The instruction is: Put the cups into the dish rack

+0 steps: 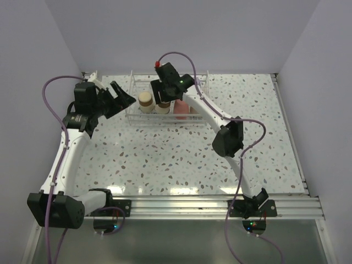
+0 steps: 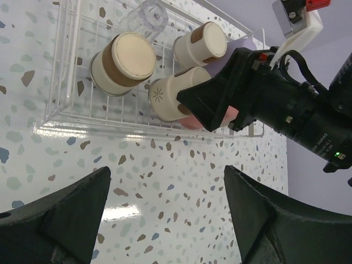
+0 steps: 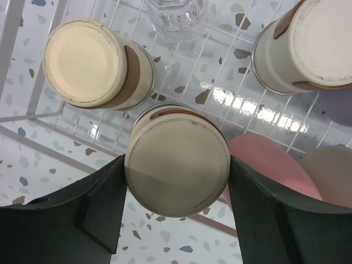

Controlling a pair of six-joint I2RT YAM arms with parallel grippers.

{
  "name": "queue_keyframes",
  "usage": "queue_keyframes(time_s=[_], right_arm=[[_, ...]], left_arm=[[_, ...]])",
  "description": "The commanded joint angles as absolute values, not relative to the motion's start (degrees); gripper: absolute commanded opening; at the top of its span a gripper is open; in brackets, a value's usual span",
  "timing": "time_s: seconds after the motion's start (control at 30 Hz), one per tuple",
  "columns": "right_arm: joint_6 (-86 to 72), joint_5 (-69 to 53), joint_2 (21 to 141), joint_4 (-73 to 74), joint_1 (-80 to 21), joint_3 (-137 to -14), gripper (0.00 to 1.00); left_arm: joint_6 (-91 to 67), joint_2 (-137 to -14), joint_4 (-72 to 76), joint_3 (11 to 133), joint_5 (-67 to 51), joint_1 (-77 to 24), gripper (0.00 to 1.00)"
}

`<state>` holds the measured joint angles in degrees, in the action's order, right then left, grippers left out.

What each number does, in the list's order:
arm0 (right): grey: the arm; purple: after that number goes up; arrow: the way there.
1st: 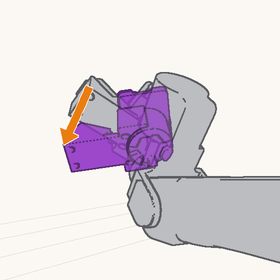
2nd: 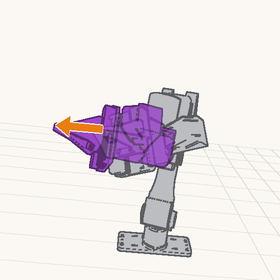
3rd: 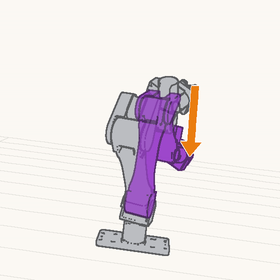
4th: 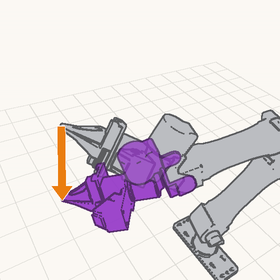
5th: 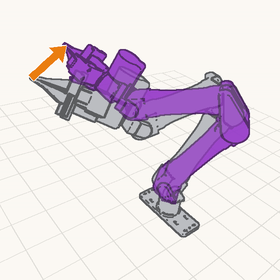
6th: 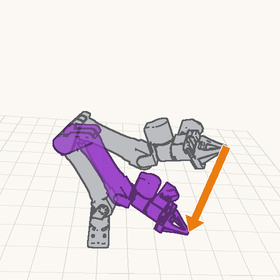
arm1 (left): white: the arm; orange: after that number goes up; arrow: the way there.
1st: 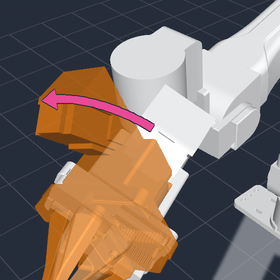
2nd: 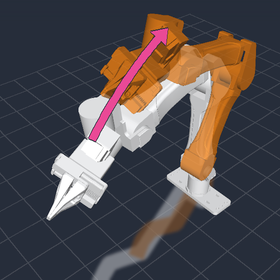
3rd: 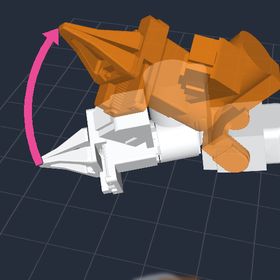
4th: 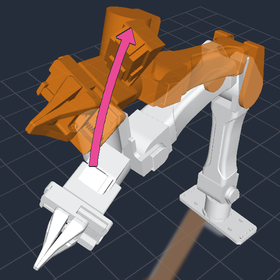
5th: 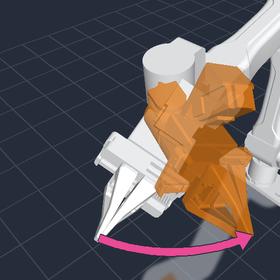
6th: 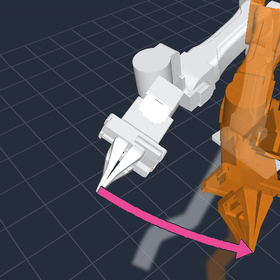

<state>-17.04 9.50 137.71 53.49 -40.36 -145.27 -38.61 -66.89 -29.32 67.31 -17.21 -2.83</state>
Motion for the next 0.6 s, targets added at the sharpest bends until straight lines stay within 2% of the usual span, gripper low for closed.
queue_keyframes(time_s=[0.0, 0.33, 0.37, 0.4, 0.43, 0.5, 0.53, 0.57], right_arm=[[-15.82, 10.63, 138.86, 50.19, -40.87, -148.36, 0.00], [-14.06, 14.33, 141.41, 50.01, -41.75, -147.65, 0.00], [-13.98, 14.15, 141.68, 49.92, -41.75, -147.83, 0.03], [-13.80, 13.37, 142.03, 50.01, -41.75, -148.09, 0.12], [-13.71, 13.19, 142.29, 50.01, -41.92, -148.27, 0.26], [-13.45, 13.10, 142.21, 50.01, -42.01, -148.27, 0.37], [-13.36, 13.10, 142.03, 50.10, -42.27, -148.27, 0.48], [-13.27, 13.18, 141.77, 49.92, -42.36, -148.01, 0.53]], left_arm=[[-37.09, -67.06, -29.71, 69.44, -16.52, -3.34, 0.87], [-37.18, -67.41, -29.44, 68.73, -16.44, -3.69, 0.87], [-37.18, -67.41, -29.44, 68.73, -16.44, -3.78, 0.87], [-37.09, -67.50, -29.53, 68.73, -16.44, -3.87, 0.87], [-37.09, -67.67, -29.53, 68.73, -16.44, -4.04, 0.87], [-37.09, -67.76, -29.62, 68.99, -16.35, -4.22, 0.87], [-37.18, -67.85, -29.62, 69.08, -16.26, -4.22, 0.86], [-37.09, -67.94, -29.71, 69.26, -16.00, -4.39, 0.87]])
